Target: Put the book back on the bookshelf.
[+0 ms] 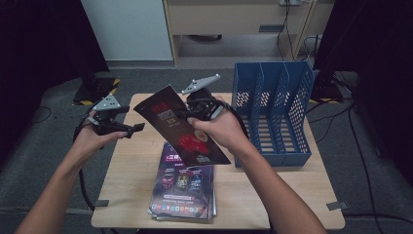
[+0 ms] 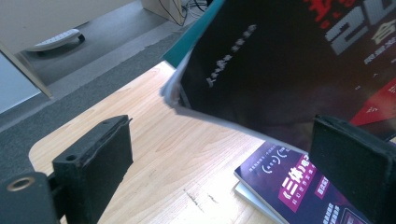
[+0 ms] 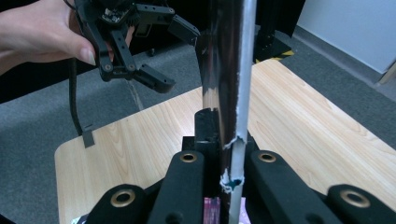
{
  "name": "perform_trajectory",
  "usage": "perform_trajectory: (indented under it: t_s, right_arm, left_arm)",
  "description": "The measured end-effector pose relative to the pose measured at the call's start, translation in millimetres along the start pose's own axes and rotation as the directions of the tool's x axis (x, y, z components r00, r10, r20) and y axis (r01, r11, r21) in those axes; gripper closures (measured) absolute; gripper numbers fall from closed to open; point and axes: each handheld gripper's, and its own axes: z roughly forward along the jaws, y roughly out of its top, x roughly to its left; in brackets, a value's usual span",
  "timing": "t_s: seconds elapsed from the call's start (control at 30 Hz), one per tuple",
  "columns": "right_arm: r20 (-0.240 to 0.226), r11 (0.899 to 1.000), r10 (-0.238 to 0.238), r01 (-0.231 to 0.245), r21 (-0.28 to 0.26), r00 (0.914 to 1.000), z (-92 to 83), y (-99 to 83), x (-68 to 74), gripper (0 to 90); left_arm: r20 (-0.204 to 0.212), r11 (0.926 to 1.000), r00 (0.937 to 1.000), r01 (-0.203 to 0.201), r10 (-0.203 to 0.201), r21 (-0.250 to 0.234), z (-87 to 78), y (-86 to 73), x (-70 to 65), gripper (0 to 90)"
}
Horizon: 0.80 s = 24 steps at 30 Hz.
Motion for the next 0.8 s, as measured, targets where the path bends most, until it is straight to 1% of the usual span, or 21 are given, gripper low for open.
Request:
perform_trajectory:
  t_s: [0.07,0.2,0.33,0.4,0.47,0.5,0.57,0.7,0.8]
  right_arm:
    - [0.006,1.000,-0.012,0.012,0.007,0.9999,-2.2,0.5,3.0,87.1]
    - [0.009,0.999,-0.034,0.034,0.028,0.9994,-5.1,-0.2,7.6,87.1]
    - [-0.008,0.999,-0.039,0.039,0.023,0.9992,-5.6,-0.3,7.5,87.1]
    - [-0.014,0.999,-0.045,0.045,0.024,0.9989,-4.7,0.1,6.6,87.1]
    - [-0.018,0.998,-0.049,0.049,0.026,0.9987,-4.2,1.3,5.8,87.1]
    - [-0.022,0.998,-0.052,0.053,0.026,0.9984,-4.3,2.4,5.4,87.1]
    - [-0.026,0.998,-0.058,0.058,0.019,0.9980,-4.9,5.4,5.0,87.1]
    - [-0.031,0.998,-0.069,0.069,0.008,0.9972,-8.6,11.5,6.1,87.1]
    - [-0.033,0.996,-0.084,0.084,0.009,0.9959,-12.6,16.2,8.5,87.1]
  left_arm:
    - [0.007,0.9999,0.9999,-0.011,0.011,-0.001,-2.6,1.4,-1.6,5.9]
    - [0.021,0.9991,0.9990,-0.040,0.039,0.013,-5.3,6.7,-4.2,5.1]
    - [0.059,0.9976,0.9963,-0.064,0.063,0.025,-1.2,11.9,-4.3,4.1]
    - [0.067,0.9976,0.9958,-0.065,0.063,0.024,2.1,14.6,-2.6,3.9]
    - [0.085,0.9991,0.9955,-0.042,0.041,0.000,3.3,16.7,-0.1,3.8]
    - [0.088,0.9994,0.9955,-0.035,0.035,-0.007,3.9,17.8,1.3,3.8]
    - [0.084,0.9992,0.9957,-0.040,0.040,-0.002,5.2,19.7,3.5,3.8]
    - [0.107,0.9985,0.9929,-0.053,0.054,-0.011,4.5,21.3,4.9,4.1]
    - [0.113,0.9982,0.9919,-0.057,0.058,-0.017,1.9,23.4,4.5,3.9]
